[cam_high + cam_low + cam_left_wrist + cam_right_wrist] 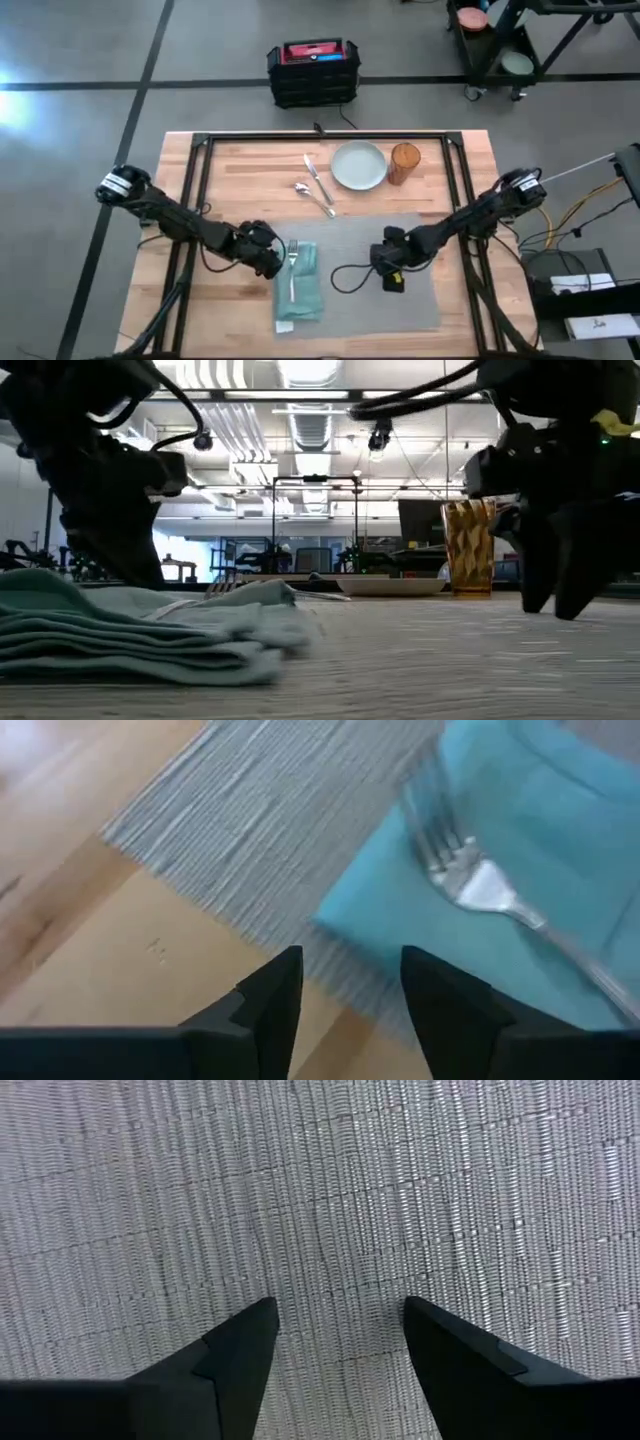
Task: Set table place
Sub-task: Adjust the gray placemat, then put the silver spoon on the gray placemat
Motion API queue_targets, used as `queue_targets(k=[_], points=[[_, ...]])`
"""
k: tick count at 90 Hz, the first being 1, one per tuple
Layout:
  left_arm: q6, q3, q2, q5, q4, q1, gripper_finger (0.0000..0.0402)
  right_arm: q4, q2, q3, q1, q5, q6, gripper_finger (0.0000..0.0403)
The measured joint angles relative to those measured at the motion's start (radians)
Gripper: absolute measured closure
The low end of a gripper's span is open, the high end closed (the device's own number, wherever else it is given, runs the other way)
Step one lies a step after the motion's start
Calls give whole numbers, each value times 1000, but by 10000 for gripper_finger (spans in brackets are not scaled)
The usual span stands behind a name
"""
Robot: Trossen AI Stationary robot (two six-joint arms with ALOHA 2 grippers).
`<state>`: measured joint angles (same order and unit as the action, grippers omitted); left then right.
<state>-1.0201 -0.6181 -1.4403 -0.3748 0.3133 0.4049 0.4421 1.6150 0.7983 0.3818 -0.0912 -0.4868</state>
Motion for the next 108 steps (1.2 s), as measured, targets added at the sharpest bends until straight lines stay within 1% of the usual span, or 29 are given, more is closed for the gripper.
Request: queue_targets(k=[18,32,47,60,66,75,81,92,101,108], points=[[54,14,-9,0,2,0,272,-39,5,-3,0,-24,-9,193],[52,10,-5,-1,73,0,286,-107,7,-4,-1,-25,-61,199],[47,6,-1,-11,148,-1,288,-169,8,-4,-1,-25,-79,197],[39,-3,10,-8,181,-1,288,-165,0,4,-11,-36,-74,192],[42,-26,22,-4,206,-1,288,-139,-14,27,-16,-36,-57,190],[59,-77,57,-11,253,-1,288,-57,-30,81,-31,-36,-11,187],[74,-110,76,-31,294,-1,288,10,-42,125,-47,-40,29,184],[95,-169,124,-90,327,-2,288,62,-56,197,-83,-71,76,180],[95,-198,162,-124,343,-2,288,45,-56,247,-133,-123,114,177],[94,-209,187,-166,333,-1,288,4,-47,291,-191,-137,156,175]])
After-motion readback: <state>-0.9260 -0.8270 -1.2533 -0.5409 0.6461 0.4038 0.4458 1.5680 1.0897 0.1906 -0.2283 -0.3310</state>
